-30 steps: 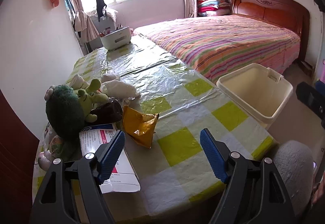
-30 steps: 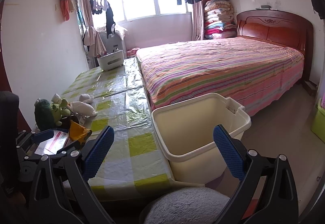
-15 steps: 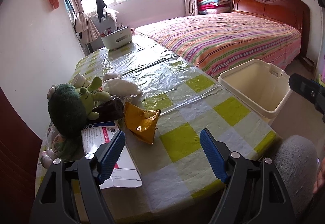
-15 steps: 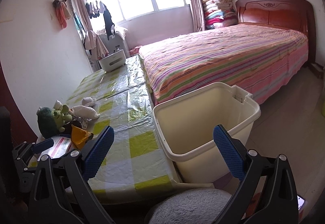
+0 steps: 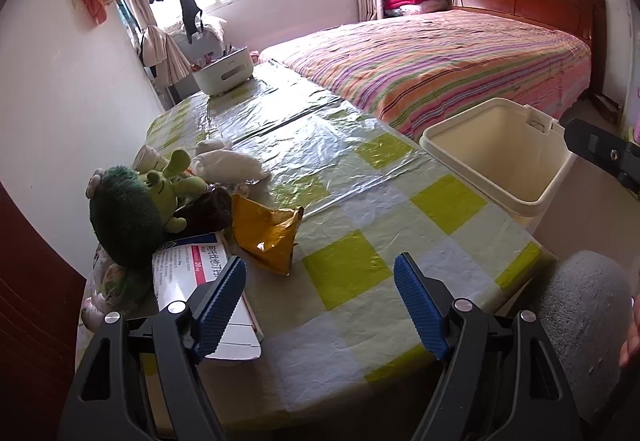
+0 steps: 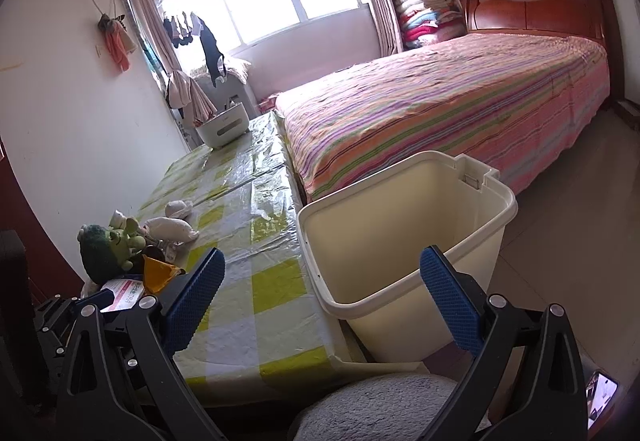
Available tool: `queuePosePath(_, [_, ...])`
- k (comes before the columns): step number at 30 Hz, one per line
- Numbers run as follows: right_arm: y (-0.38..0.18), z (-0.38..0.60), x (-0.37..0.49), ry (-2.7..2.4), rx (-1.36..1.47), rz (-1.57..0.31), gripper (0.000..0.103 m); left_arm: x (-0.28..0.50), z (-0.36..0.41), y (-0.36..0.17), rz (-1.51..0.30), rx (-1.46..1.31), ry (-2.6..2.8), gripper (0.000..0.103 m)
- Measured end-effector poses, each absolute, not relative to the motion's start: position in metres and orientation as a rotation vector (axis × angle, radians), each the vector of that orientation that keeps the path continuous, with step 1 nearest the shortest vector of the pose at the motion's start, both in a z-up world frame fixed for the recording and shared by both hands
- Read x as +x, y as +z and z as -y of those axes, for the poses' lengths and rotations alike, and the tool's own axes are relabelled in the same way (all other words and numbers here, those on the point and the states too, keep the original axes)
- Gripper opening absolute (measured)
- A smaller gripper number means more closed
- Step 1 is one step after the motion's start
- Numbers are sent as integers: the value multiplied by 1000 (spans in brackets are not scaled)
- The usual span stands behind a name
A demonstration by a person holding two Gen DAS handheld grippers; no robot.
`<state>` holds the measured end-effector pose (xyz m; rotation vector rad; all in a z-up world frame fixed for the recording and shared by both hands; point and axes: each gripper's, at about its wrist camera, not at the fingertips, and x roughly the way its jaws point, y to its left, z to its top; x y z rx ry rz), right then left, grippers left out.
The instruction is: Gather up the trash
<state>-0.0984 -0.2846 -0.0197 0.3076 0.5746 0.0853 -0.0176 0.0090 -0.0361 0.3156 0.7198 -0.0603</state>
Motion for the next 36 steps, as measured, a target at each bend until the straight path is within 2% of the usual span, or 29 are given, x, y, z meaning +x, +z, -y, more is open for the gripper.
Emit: queuePosePath(36, [-24,279,-91,53,245,-622,97,-28,-1,-37,-721,370,-84,74])
